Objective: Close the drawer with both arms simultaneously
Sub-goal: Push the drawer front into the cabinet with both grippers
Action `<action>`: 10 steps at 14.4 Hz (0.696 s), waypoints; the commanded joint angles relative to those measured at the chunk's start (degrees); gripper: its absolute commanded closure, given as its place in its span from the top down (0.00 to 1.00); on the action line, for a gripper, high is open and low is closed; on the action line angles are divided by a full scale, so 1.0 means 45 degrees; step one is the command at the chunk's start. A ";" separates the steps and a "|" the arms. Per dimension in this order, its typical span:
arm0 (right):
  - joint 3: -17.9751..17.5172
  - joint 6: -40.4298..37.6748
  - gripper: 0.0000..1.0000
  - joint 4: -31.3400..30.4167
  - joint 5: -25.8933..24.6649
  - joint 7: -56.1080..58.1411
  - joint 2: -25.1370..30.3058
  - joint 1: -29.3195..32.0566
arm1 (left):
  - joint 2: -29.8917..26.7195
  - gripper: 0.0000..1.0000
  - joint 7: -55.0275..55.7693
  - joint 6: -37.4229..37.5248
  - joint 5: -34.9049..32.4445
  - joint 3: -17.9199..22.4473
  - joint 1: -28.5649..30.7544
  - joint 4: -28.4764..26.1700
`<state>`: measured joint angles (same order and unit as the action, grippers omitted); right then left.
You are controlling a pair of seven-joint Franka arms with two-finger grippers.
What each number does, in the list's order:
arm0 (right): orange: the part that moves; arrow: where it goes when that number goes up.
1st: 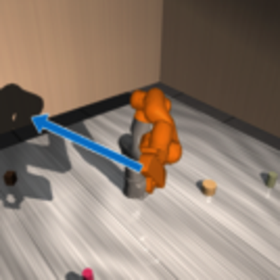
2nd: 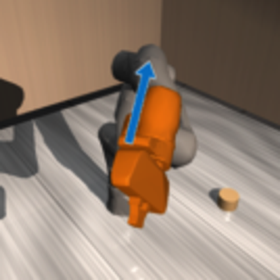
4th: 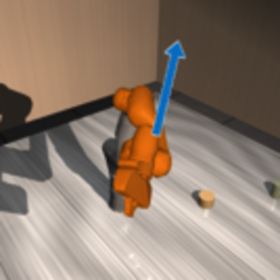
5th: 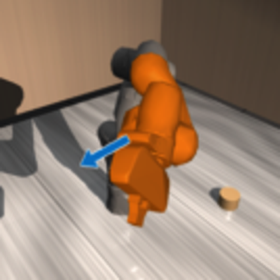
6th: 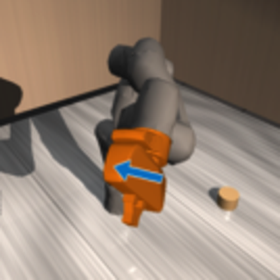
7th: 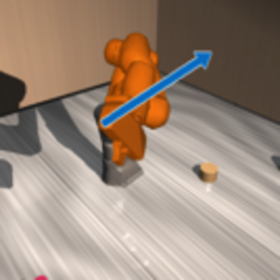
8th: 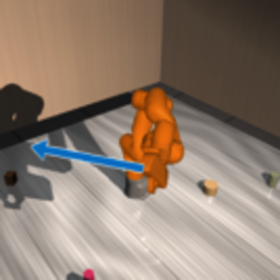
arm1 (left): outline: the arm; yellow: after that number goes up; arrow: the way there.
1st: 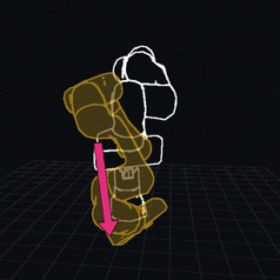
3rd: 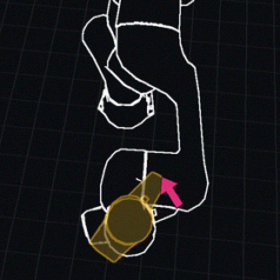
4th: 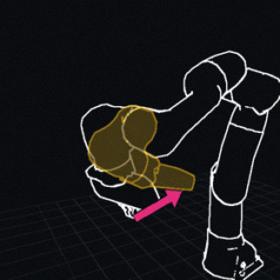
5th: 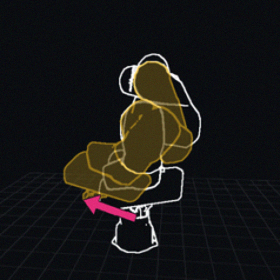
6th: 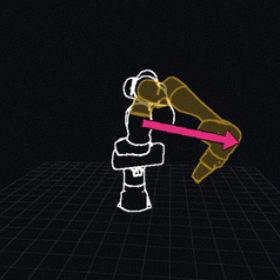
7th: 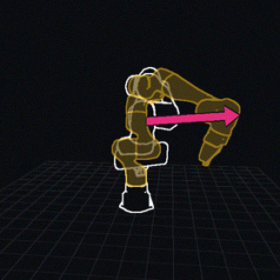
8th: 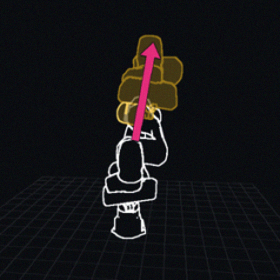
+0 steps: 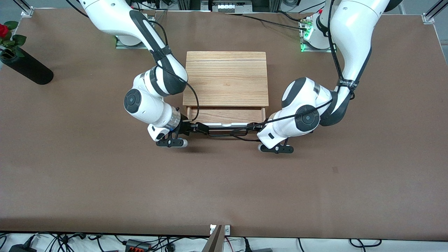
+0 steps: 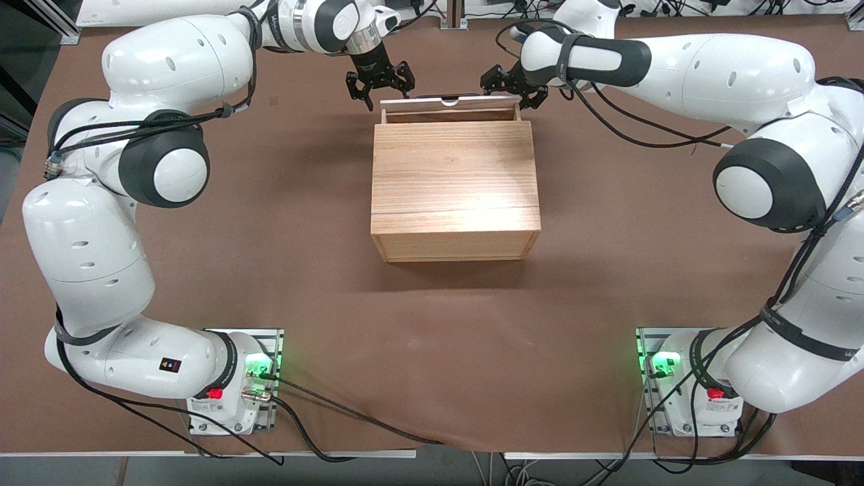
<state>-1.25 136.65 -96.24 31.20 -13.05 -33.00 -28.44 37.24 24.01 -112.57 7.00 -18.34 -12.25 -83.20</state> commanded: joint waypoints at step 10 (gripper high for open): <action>0.0317 -0.4624 1.00 -0.0253 0.0119 -0.0049 0.0537 0.0325 | -0.0892 1.00 0.0347 0.0817 0.0066 -0.1238 0.0163 -0.2018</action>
<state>0.34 117.46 -96.29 31.19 -13.14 -31.95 -27.63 35.53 24.53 -109.42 6.76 -22.64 -12.18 -88.57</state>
